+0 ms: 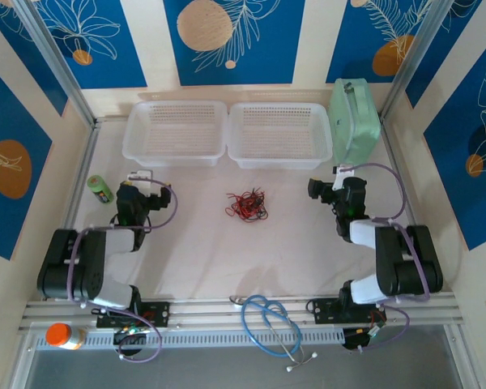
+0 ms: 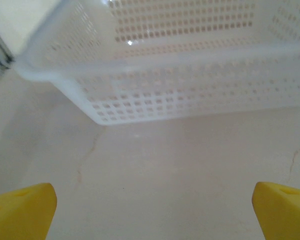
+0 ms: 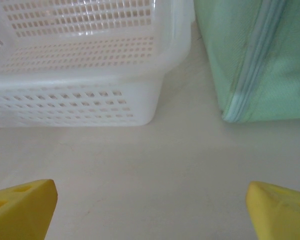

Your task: Untangle the cables

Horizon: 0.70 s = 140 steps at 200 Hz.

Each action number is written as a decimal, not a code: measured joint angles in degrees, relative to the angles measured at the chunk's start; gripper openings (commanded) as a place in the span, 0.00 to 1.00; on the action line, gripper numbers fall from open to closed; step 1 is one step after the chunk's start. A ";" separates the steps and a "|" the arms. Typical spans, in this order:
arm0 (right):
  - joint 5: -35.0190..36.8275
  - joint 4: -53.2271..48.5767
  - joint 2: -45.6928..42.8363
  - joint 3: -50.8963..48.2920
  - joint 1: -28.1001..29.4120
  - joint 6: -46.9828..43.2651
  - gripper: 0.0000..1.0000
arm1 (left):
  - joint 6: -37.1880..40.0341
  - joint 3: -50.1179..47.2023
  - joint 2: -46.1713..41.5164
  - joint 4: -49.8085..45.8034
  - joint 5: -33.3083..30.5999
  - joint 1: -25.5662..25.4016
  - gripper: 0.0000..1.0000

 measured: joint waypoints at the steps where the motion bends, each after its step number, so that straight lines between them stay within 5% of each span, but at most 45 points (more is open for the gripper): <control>1: 0.13 -0.33 -0.26 0.09 0.07 0.04 0.95 | -0.09 0.09 -0.55 -0.55 -0.33 -0.07 1.00; 30: 1.86 -15.41 -13.05 6.51 2.32 4.00 0.96 | -4.79 5.27 -11.98 -15.04 -2.86 -0.94 1.00; 64: 0.02 -32.33 -18.32 15.74 6.97 9.07 0.94 | -11.21 16.59 -15.87 -31.61 1.81 -4.39 1.00; 105: -3.96 -52.15 -13.75 25.09 16.94 14.82 0.82 | -16.11 21.66 -14.45 -46.93 2.34 -20.15 0.96; 140: -10.16 -60.46 -0.76 33.81 24.06 20.46 0.76 | -23.19 23.06 -7.06 -50.97 3.43 -27.87 0.92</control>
